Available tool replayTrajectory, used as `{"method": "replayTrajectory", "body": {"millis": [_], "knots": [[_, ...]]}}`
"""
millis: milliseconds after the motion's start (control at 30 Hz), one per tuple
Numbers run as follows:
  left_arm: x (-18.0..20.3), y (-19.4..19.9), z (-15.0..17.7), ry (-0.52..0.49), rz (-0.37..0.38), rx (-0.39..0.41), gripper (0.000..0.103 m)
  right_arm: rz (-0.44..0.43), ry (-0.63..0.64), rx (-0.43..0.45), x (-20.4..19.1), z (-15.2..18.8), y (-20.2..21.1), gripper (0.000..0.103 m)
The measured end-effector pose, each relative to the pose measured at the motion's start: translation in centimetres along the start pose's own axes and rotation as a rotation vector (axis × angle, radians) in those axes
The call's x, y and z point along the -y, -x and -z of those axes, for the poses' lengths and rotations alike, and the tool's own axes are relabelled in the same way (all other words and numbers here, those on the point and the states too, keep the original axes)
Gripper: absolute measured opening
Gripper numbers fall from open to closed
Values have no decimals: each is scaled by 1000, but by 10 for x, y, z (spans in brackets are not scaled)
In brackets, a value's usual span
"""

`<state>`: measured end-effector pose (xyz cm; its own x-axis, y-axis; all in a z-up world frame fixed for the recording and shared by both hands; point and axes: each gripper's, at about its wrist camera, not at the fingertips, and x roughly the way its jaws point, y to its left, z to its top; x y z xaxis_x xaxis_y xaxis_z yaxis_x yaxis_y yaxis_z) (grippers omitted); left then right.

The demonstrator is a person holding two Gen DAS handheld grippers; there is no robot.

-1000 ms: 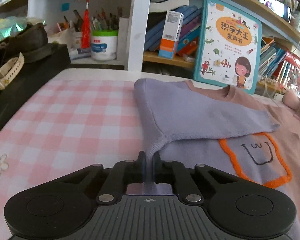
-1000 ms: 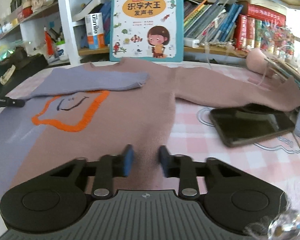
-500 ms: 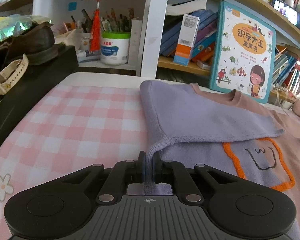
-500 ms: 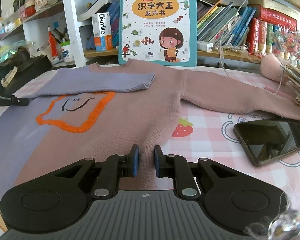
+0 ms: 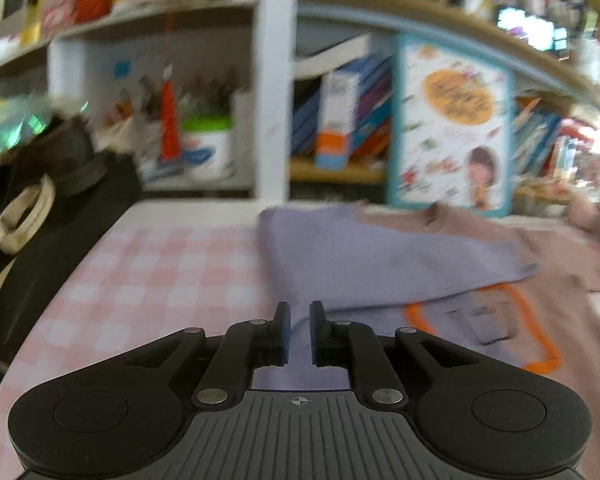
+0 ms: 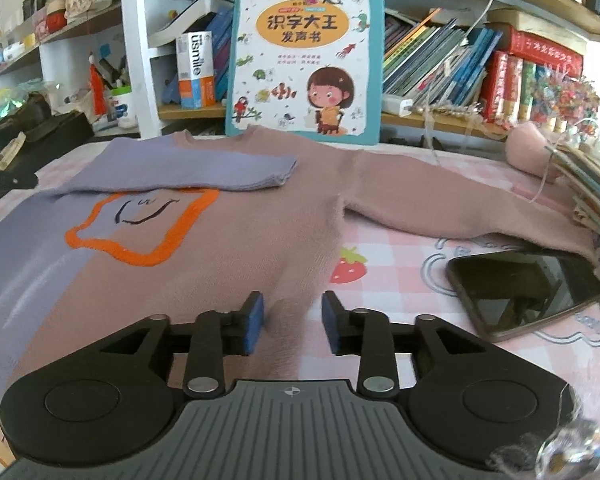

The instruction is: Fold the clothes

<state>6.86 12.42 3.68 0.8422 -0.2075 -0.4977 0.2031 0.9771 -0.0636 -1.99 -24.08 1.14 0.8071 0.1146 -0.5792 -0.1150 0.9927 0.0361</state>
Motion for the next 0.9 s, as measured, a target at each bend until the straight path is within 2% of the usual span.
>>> {"method": "replayTrajectory", "body": {"millis": [67, 133, 233, 400, 467, 533, 633, 667, 767, 900], "knots": [[12, 7, -2, -15, 56, 23, 12, 16, 4, 15, 2, -1, 4, 44], [21, 9, -1, -25, 104, 30, 17, 34, 8, 26, 4, -2, 7, 45], [27, 3, 4, -15, 145, 0, 26, 58, -2, 37, 10, -3, 13, 48], [18, -9, 22, 25, 104, -89, 28, 95, -16, 38, 22, -5, 20, 49], [11, -12, 28, 38, 90, -117, 38, 104, -21, 34, 27, -7, 21, 49], [10, -11, 33, 26, 83, -117, 44, 118, -26, 30, 32, -9, 21, 49], [11, -7, 38, -9, 69, -118, 66, 155, -26, 26, 39, -12, 22, 49], [14, -3, 40, -36, 59, -118, 69, 163, -27, 26, 41, -13, 23, 49], [24, -2, 43, -102, 31, -119, 73, 183, -33, 31, 47, -17, 25, 49], [27, 1, 40, -112, 23, -104, 75, 205, -36, 31, 54, -22, 27, 49]]}}
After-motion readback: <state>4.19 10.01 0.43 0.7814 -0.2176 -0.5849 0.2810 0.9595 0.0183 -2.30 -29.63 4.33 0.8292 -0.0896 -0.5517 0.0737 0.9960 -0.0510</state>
